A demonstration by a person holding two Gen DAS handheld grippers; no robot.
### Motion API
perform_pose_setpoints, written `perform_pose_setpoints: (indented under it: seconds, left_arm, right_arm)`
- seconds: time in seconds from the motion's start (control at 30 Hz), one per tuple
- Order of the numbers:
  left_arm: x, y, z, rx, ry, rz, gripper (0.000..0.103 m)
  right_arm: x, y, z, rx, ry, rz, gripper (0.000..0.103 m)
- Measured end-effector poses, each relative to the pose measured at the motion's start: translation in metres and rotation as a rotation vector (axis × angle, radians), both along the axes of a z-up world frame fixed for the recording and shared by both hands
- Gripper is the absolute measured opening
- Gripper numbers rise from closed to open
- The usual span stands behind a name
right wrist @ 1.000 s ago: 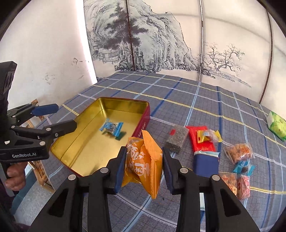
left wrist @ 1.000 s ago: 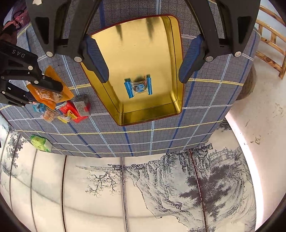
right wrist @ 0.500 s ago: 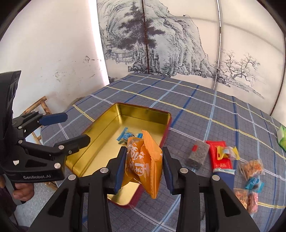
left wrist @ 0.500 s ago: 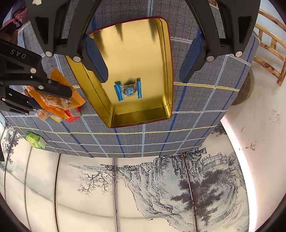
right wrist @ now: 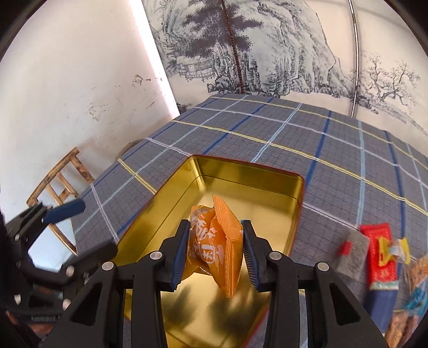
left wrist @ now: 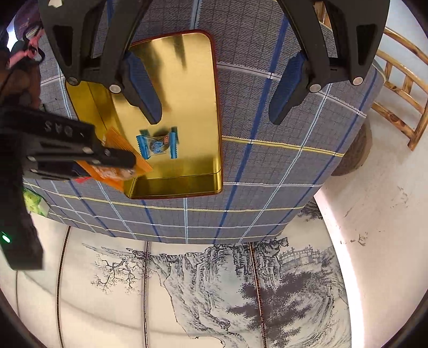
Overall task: Organize snacks
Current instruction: 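Lower the orange pastry bag into the tin and open the right gripper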
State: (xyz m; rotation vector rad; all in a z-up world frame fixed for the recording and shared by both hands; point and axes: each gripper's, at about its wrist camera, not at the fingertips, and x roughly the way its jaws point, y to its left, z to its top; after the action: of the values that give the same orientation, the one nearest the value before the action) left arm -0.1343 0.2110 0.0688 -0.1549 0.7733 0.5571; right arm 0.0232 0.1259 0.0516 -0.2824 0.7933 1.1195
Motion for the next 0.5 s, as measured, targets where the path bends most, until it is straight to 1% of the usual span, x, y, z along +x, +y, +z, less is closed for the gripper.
perform_pose_setpoints:
  seconds: [0.13, 0.3, 0.5]
  left_arm:
    - [0.0, 0.002, -0.001, 0.0, 0.001, 0.002, 0.079]
    - [-0.001, 0.004, -0.003, 0.002, 0.005, 0.006, 0.079]
    - [-0.002, 0.014, -0.007, 0.001, 0.008, 0.025, 0.08]
  right_arm:
    - [0.014, 0.033, -0.007, -0.009, 0.068, 0.009, 0.039]
    - [0.032, 0.074, -0.023, -0.056, 0.128, -0.011, 0.039]
    - [0.04, 0.1, -0.033, -0.076, 0.158, -0.023, 0.041]
